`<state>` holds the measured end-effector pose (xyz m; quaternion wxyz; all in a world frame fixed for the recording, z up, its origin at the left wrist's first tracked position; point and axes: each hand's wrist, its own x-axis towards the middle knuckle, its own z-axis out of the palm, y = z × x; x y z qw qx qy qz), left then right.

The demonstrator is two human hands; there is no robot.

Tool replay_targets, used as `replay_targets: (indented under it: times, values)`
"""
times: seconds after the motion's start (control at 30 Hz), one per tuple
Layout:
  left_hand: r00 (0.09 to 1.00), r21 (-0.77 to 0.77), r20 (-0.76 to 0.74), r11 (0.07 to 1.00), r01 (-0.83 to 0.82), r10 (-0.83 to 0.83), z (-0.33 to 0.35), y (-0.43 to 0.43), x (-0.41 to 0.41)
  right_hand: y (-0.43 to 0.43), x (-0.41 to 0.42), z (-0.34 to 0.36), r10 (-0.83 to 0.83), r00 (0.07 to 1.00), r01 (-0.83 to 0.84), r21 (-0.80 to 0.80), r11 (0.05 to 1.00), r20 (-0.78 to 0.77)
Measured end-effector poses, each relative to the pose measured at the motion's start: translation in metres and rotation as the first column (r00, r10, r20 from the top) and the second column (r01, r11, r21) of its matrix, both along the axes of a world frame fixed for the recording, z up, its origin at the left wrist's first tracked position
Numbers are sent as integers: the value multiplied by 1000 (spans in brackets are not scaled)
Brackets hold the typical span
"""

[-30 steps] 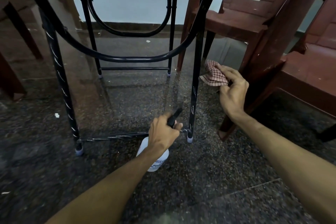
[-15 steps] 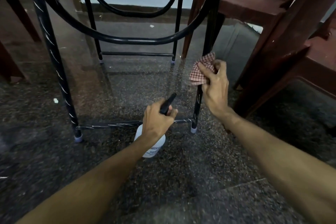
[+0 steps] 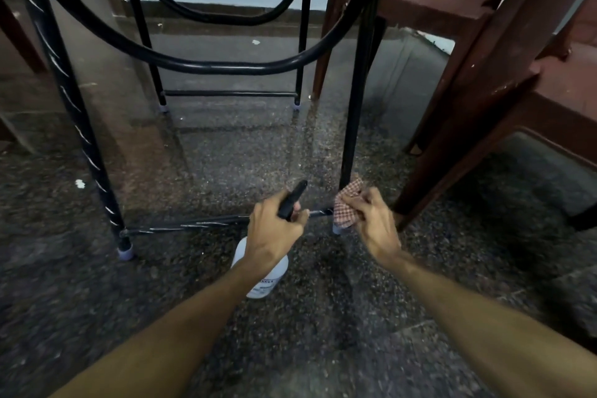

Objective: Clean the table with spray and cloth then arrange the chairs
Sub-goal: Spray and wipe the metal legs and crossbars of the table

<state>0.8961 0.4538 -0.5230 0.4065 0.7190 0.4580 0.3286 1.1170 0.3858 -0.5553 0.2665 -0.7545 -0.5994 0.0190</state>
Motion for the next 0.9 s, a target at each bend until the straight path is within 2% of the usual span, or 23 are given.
replay_targets:
  times: [0.17,0.3,0.43,0.53,0.67,0.77,0.9]
  values:
    - [998,-54,-69,999,3,-7,-21,-14,4,-8,10,21,-100,989,128,285,950,-109]
    - [986,-93,-167,995,-30,14,-33,-29,10,-12,16,25,-193,966,238,306,922,-170]
    - [975,-144,-212,989,38,-68,-39,-30,15,-14,18,22,-261,940,319,303,898,-219]
    - [957,-128,-284,991,28,-63,-43,-33,15,-14,13,16,-226,952,283,310,908,-207]
    - [972,-133,-228,991,26,-56,-46,-30,8,6,-5,8,-140,974,196,345,918,-180]
    - [976,-121,-212,992,24,-50,-50,-21,0,19,-22,-17,-117,971,165,236,958,-206]
    - [980,-93,-197,995,20,-38,-51,-9,-9,14,-27,-53,-167,976,172,26,985,-142]
